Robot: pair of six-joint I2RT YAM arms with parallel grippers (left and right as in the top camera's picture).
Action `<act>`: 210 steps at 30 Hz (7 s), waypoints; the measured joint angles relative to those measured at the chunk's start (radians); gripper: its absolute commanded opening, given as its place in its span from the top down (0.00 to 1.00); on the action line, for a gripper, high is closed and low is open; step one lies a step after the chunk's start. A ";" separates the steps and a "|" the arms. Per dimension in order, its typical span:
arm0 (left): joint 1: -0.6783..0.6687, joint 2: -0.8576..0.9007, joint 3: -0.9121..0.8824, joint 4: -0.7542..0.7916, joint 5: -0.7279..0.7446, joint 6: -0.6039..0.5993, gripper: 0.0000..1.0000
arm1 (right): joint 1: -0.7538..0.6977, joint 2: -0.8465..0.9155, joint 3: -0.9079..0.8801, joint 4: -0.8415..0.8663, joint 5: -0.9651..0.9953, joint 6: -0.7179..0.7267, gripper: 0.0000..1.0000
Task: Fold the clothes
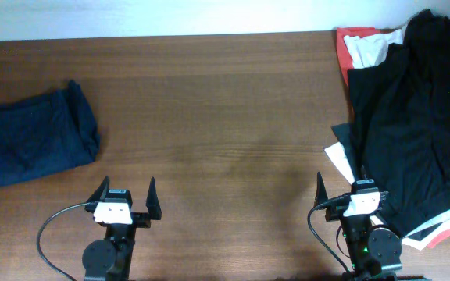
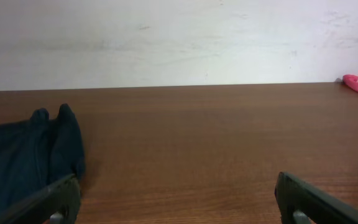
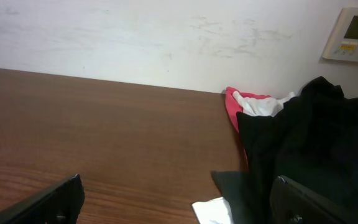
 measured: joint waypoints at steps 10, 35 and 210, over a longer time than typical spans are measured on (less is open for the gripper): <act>0.000 0.000 0.000 0.000 0.000 0.000 0.01 | 0.000 0.000 0.000 0.000 0.000 0.000 0.01; 0.000 0.000 0.000 0.000 0.000 0.000 0.01 | 0.000 0.000 0.000 0.000 0.000 0.000 0.01; 0.061 1.542 0.695 -0.732 0.372 -0.716 0.99 | -0.339 1.666 1.377 -1.196 -0.069 0.303 0.01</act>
